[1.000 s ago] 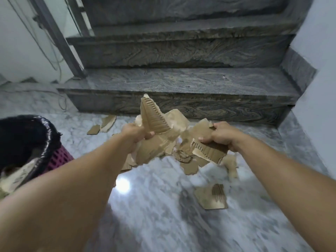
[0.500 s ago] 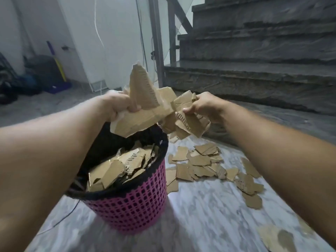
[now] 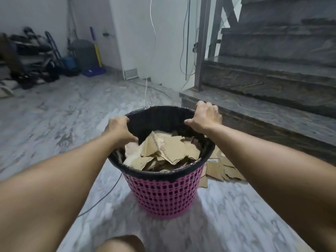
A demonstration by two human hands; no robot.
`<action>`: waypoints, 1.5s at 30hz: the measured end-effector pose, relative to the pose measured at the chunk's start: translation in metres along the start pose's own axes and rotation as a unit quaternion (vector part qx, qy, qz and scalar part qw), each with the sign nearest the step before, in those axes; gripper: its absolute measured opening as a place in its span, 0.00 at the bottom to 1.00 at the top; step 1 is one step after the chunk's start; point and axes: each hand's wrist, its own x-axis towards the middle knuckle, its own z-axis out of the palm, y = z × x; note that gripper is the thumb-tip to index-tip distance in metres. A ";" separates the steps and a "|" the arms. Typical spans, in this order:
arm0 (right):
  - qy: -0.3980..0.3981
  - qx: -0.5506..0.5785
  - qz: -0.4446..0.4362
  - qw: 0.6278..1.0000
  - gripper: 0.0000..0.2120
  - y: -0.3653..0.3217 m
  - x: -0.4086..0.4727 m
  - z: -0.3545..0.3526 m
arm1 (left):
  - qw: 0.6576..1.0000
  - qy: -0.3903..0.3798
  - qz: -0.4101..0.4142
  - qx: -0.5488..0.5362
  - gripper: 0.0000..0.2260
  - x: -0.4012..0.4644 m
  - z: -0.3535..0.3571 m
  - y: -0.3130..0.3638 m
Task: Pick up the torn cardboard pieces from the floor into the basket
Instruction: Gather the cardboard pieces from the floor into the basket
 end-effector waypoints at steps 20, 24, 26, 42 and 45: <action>-0.195 0.269 0.072 0.940 0.04 -0.031 -0.015 0.023 | 0.951 0.146 -0.272 -0.029 0.10 -0.005 -0.029 -0.071; -0.140 0.238 0.066 0.959 0.04 -0.028 -0.007 0.029 | 0.945 0.165 -0.271 -0.079 0.09 -0.006 -0.018 -0.067; -0.106 0.218 0.071 0.968 0.03 -0.021 -0.001 0.030 | 0.946 0.169 -0.253 -0.111 0.11 -0.003 -0.012 -0.061; -0.246 0.319 0.089 0.911 0.16 0.071 0.005 -0.024 | 0.988 0.027 0.052 -0.140 0.18 0.004 0.000 0.084; -0.262 0.276 0.085 0.921 0.16 0.107 0.004 -0.050 | 0.983 0.012 0.096 -0.157 0.10 -0.002 0.009 0.134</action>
